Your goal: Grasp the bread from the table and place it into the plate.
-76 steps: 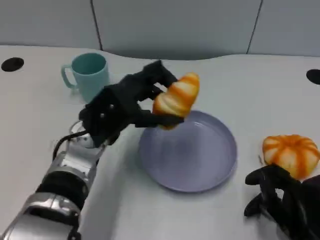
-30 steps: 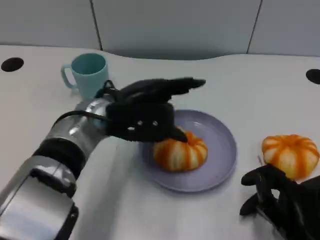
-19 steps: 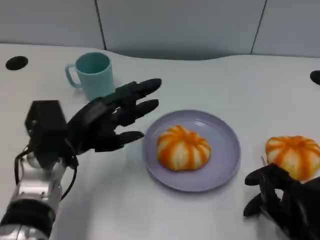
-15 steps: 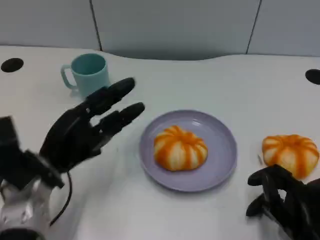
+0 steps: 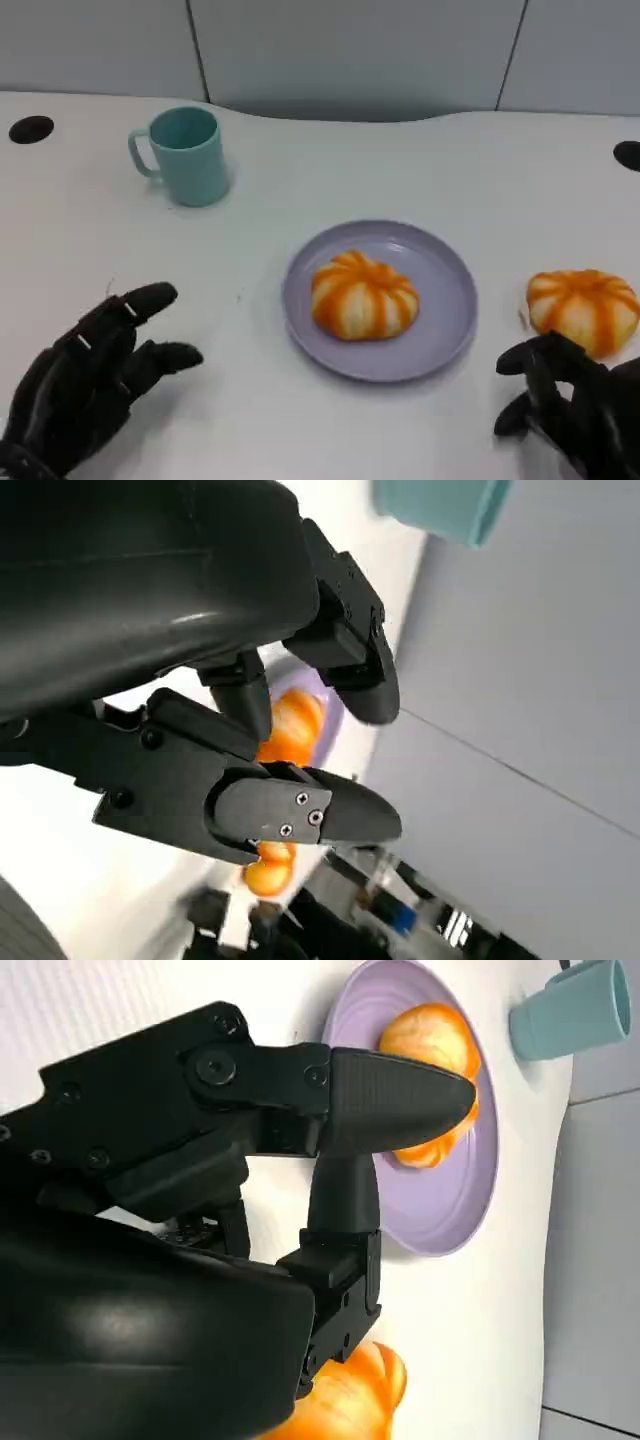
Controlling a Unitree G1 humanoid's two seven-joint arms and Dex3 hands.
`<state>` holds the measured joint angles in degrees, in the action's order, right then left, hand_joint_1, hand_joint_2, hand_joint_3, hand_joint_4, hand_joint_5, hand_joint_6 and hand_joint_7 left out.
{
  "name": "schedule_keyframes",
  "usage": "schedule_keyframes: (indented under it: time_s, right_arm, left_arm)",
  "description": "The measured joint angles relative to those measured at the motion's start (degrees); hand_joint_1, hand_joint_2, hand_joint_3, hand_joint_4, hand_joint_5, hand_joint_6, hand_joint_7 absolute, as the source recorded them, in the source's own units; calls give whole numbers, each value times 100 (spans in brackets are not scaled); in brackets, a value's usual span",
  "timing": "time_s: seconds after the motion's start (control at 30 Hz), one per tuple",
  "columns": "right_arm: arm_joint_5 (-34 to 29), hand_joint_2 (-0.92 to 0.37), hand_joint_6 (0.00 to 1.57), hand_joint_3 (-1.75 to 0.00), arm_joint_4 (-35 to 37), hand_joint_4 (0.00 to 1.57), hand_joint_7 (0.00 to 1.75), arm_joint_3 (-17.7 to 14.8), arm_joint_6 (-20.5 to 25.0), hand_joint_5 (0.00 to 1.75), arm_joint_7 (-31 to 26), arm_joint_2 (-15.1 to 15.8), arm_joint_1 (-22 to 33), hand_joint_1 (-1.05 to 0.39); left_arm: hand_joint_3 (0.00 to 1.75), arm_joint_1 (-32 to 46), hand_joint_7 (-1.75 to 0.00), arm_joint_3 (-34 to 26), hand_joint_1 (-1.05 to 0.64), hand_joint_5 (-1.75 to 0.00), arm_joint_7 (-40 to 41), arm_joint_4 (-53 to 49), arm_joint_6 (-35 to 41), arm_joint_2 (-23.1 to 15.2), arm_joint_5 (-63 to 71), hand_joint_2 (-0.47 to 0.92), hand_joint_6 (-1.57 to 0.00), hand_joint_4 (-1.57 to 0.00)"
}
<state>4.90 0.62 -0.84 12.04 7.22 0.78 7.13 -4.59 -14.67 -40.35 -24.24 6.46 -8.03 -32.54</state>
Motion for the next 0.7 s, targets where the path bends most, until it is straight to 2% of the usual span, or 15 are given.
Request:
schedule_keyframes:
  time_s: [0.1,0.23,0.4,0.57,0.7]
  right_arm:
    - [25,-92,40,-59,10,55,164,-28,-10,175,54,18,-2,-32]
    - [39,-92,39,-60,26,54,164,-52,-6,175,58,43,-9,-31]
    - [60,-92,39,-62,77,55,166,-84,-16,175,109,85,-40,-30]
    - [51,-92,39,-63,175,56,166,-87,-105,175,167,163,-98,-29]
    - [93,-92,37,-60,219,54,165,-120,-133,175,157,158,-113,-29]
  left_arm:
    - [16,-3,-144,-26,-55,-175,165,-36,40,65,88,92,-37,-34]
    - [17,-20,-148,-130,-46,-175,314,-102,273,160,53,92,-35,-37]
    - [9,-123,-135,-259,-46,-175,458,-204,494,242,-25,92,-46,-42]
    - [8,-205,-134,-276,-46,-175,450,-427,541,242,-22,92,-48,-43]
    - [6,-253,-135,-275,-45,-175,452,-467,569,241,-16,92,-53,-49]
